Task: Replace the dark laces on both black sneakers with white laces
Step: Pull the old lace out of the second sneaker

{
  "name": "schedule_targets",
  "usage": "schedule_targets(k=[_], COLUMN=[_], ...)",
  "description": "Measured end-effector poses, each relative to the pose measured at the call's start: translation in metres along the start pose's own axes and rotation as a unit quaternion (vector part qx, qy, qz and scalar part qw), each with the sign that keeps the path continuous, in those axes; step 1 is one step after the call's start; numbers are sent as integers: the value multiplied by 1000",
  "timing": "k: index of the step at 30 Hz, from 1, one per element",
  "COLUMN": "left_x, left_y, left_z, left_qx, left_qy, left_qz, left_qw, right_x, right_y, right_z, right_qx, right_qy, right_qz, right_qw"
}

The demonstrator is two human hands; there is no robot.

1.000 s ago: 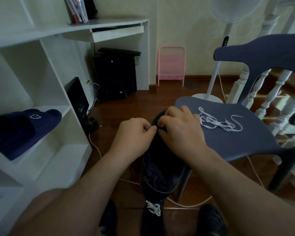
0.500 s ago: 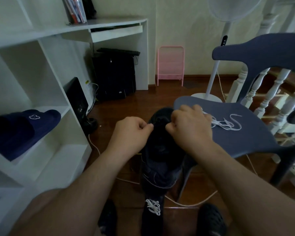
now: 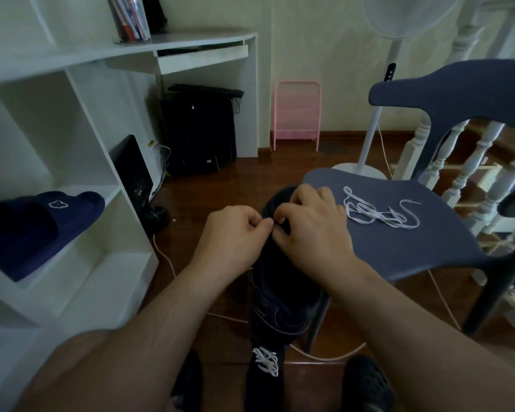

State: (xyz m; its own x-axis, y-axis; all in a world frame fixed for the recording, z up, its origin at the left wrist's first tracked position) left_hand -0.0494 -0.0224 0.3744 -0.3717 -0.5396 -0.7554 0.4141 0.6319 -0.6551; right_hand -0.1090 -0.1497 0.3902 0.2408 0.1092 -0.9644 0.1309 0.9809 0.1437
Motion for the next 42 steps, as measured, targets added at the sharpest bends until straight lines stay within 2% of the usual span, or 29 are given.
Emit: schedule_targets(k=[4, 8, 11, 13, 17, 21, 24, 29, 34, 36, 42], left_x=[-2, -15, -16, -13, -8, -3, -6, -18, -42, -44, -42], left_y=[2, 6, 9, 7, 4, 4, 6, 11, 27, 30, 32], left_z=[0, -1, -1, -1, 1, 1, 1, -1, -1, -1, 1], left_qx=[3, 1, 0, 3, 8, 8, 4, -10, -33, -35, -30], left_qy=[-2, -23, -30, -30, -21, -16, -18, -30, -75, -79, -81], left_qz=[-1, -7, -3, 7, 14, 2, 2, 1, 5, 5, -3], left_qw=[1000, 1000, 1000, 1000, 1000, 1000, 1000, 999, 997, 996, 996], right_x=[-6, -15, -10, -4, -7, 0, -1, -12, -30, -26, -19], right_y=[-2, -47, -72, -61, -14, 2, 3, -38, -96, -99, -80], right_z=[0, 5, 3, 2, 1, 1, 2, 6, -3, -5, -5], right_qx=[-10, 102, 164, 143, 20, 2, -11, 69, 160, 164, 135], right_qy=[-29, -3, 50, 79, 33, 14, 2, 3, -48, -38, -30], right_qz=[34, 115, 130, 141, 89, 39, 60, 156, 238, 263, 249], right_qw=[999, 988, 977, 976, 995, 999, 998, 985, 957, 950, 959])
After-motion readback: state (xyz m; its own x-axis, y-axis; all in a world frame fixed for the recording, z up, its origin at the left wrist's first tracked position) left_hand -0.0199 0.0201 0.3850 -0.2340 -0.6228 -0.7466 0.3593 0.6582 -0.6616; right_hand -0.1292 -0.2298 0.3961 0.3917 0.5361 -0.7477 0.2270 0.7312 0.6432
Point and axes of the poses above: each hand's wrist, its own z-axis towards the middle knuckle, its own x-axis out of the palm, y = z × x, the point moved 9 cm from there along z, towards the middle knuckle, and after that the axes turned 13 degrees about y, right-handed, at the moved point
